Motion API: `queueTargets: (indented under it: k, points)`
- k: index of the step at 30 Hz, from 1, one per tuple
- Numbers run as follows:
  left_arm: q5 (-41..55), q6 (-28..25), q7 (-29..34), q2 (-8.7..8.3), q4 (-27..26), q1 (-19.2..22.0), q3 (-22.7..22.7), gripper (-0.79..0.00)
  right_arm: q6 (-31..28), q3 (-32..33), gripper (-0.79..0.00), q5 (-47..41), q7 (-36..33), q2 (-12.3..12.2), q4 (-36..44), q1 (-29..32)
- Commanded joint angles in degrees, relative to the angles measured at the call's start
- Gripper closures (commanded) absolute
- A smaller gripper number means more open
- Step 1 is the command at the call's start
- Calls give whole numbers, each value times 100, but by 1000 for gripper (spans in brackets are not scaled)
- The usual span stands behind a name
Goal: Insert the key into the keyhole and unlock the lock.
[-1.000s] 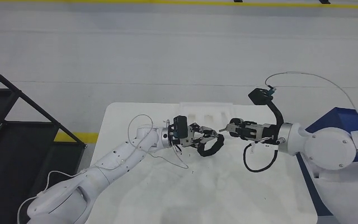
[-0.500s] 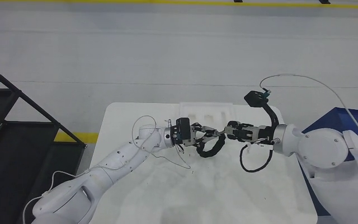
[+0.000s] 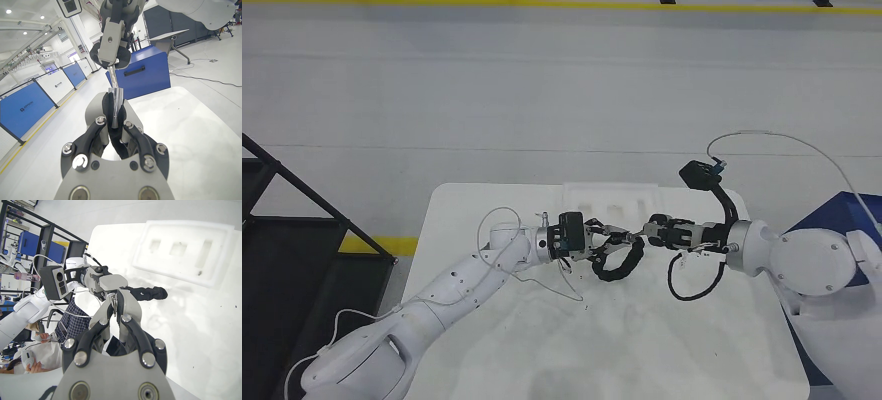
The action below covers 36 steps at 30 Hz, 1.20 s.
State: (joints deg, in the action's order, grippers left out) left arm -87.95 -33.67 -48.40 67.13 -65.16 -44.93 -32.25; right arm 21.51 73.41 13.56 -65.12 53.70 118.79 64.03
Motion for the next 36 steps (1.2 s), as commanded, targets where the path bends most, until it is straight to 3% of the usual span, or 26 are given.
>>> queueTargets:
  k: [1, 35, 36]
  points:
    - [-29, 3, 34, 3, -11, -16, -31, 0, 2, -21, 0, 39, 6, -3, 2, -11]
    - [-23, -628, 1072, 1, -490, -292, -575, 0, -2, -726, 0, 710, 39, 28, -77, -350]
    - [-12, -654, 1082, 5, -487, -298, -580, 0, 3, -735, -37, 716, 54, 31, -86, -357]
